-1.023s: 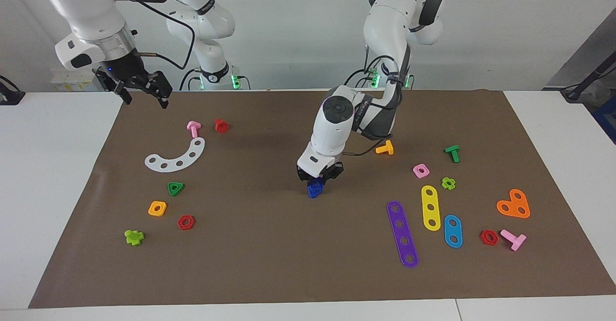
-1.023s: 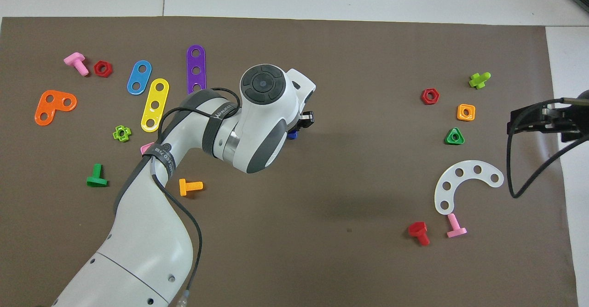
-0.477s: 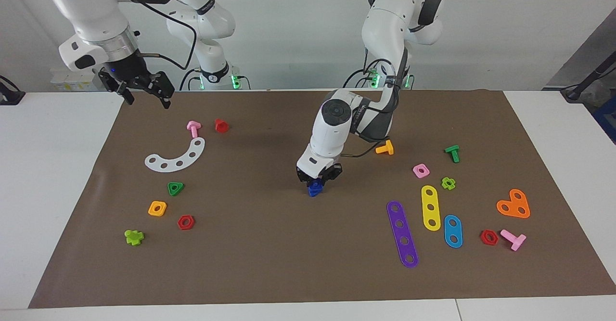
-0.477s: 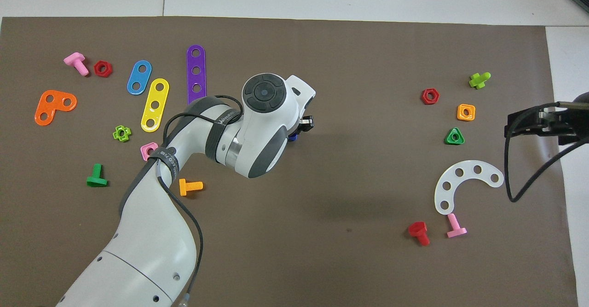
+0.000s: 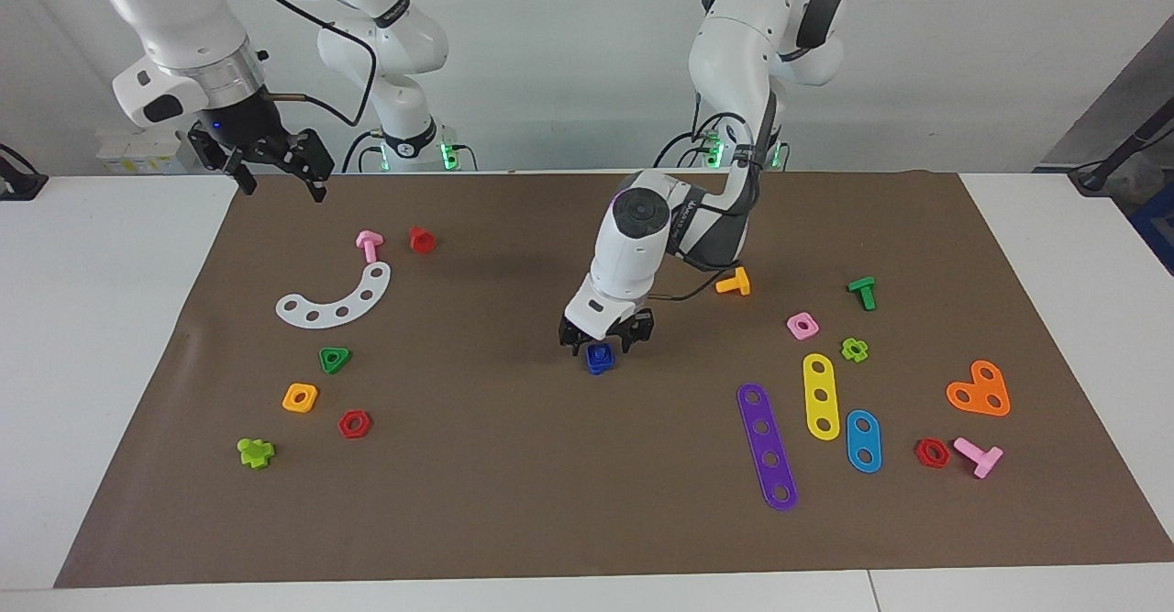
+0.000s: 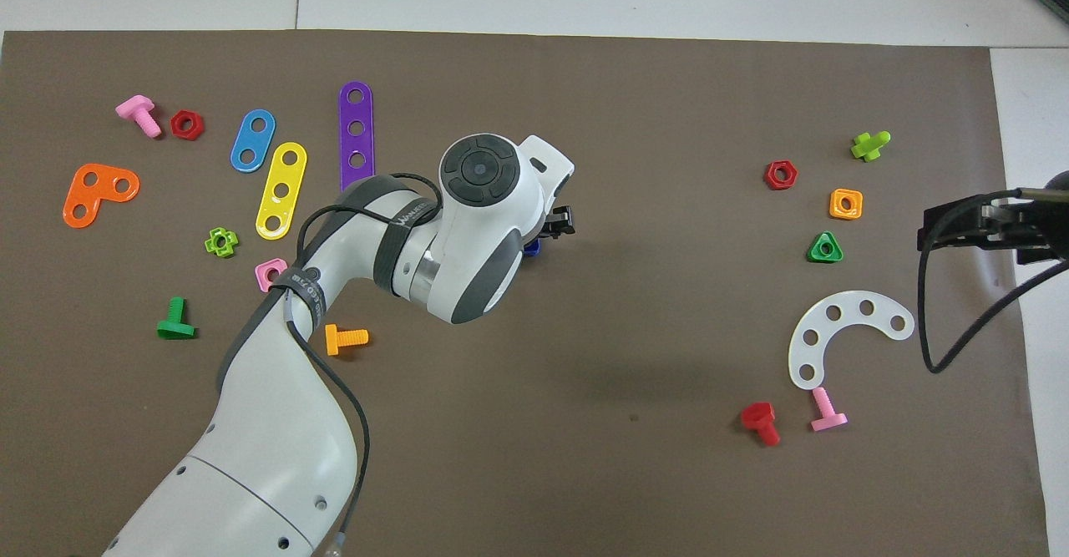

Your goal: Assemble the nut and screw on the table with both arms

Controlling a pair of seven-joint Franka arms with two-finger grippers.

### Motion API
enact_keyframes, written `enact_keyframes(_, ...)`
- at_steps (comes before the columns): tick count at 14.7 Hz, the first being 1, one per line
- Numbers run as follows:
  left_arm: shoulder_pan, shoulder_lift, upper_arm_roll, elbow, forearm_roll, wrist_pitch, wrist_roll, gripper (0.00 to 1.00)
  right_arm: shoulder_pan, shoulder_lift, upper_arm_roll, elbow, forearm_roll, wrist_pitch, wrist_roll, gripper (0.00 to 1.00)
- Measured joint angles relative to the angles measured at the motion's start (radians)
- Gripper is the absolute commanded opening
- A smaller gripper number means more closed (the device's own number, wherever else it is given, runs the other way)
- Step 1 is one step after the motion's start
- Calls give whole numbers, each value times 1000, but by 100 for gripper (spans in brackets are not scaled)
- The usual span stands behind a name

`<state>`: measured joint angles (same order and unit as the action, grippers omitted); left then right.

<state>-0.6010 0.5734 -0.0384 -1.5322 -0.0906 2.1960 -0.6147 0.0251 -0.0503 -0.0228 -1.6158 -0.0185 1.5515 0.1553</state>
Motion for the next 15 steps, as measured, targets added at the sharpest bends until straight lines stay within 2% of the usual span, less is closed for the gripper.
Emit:
enact_keyframes(5,47,-2,63,127,2,-159,12,92,0,0,0,0,0,0,0,100)
enact_keyframes(8,177,-21,74,178,4,-229,141,92,0,0,0,0,0,0,0,100)
enact_keyframes(12,415,-92,76,180,4,-294,427,93,0,0,0,0,0,0,0,100)
enact_keyframes(15,514,-149,76,172,9,-352,510,93,0,0,0,0,0,0,0,100)
